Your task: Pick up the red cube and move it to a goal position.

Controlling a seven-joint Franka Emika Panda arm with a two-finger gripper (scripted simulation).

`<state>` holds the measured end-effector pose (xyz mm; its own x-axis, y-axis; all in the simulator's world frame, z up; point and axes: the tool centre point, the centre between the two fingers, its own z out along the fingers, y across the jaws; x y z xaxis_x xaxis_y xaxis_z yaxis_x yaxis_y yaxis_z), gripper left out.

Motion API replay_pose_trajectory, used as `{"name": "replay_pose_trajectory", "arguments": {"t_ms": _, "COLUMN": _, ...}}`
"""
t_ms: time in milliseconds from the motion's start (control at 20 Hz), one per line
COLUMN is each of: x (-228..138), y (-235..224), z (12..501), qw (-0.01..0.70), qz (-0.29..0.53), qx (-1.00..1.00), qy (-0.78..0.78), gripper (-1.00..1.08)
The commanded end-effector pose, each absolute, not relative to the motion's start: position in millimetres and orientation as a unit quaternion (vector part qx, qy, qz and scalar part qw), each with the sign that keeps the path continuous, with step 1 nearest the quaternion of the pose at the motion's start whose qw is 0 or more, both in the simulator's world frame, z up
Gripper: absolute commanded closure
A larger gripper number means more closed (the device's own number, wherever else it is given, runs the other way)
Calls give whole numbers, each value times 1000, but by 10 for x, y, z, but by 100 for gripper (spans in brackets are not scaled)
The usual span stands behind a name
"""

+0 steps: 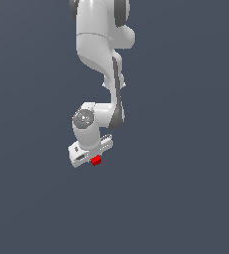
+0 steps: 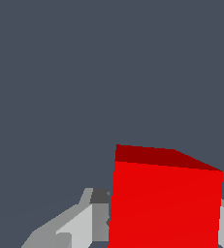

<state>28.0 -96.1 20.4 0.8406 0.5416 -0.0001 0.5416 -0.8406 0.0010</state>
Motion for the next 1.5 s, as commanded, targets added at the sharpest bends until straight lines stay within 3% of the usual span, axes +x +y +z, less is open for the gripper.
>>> {"name": "replay_pose_trajectory", "arguments": {"t_ms": 0, "x": 280, "y": -960, "z": 207, "qw": 0, "qz": 0, "qx": 959, "qy": 282, "gripper": 108}}
{"name": "replay_pose_trajectory", "arguments": {"t_ms": 550, "x": 323, "y": -877, "z": 684, "qw": 0, "qz": 0, "qx": 959, "qy": 283, "gripper": 108}}
{"name": "replay_pose_trajectory", "arguments": {"t_ms": 1450, "x": 531, "y": -570, "z": 2487, "qw": 0, "qz": 0, "qx": 959, "qy": 283, "gripper": 108}}
